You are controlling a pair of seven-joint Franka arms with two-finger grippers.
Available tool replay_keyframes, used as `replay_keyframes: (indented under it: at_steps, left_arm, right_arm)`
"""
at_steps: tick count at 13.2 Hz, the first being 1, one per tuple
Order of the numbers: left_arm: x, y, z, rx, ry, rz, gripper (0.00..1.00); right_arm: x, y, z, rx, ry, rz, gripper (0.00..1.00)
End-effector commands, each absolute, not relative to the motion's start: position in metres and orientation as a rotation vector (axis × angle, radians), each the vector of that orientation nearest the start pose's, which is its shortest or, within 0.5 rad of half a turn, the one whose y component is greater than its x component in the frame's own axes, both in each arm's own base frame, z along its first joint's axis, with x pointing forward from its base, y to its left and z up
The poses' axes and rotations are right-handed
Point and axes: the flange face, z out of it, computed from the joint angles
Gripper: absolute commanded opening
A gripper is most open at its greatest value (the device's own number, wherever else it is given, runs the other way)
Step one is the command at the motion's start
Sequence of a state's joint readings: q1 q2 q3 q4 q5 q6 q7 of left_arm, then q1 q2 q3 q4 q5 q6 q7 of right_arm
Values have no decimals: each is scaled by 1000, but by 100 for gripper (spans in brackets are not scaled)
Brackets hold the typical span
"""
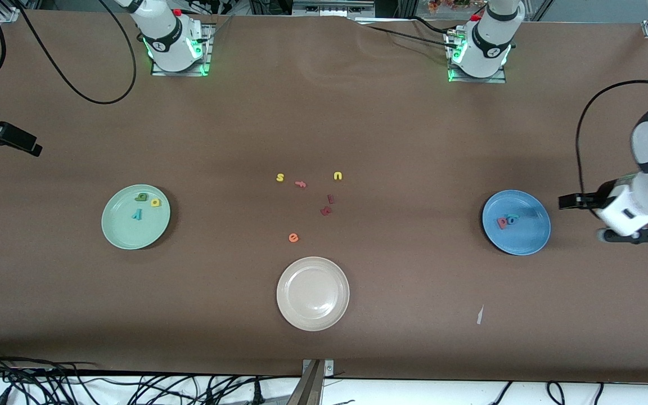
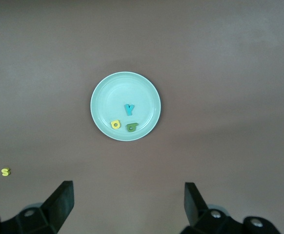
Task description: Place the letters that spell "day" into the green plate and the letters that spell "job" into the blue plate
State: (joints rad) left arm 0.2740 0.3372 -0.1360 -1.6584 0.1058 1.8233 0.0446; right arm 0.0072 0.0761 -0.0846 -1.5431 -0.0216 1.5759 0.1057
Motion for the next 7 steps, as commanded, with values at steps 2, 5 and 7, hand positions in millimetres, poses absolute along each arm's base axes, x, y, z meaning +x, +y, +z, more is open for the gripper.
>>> replay_keyframes:
  at_steps: [2, 5, 7]
  left_arm:
    - [600, 66, 501, -3175, -113, 133, 100]
    - [586, 31, 576, -3200, -31, 66, 100]
    - [578, 16, 605, -3195, 18, 82, 100]
  right_arm:
    - [562, -32, 622, -3145, 225, 38, 100]
    - [564, -30, 617, -3143, 218, 57, 100]
    - [570, -10, 607, -3146, 172, 81, 100]
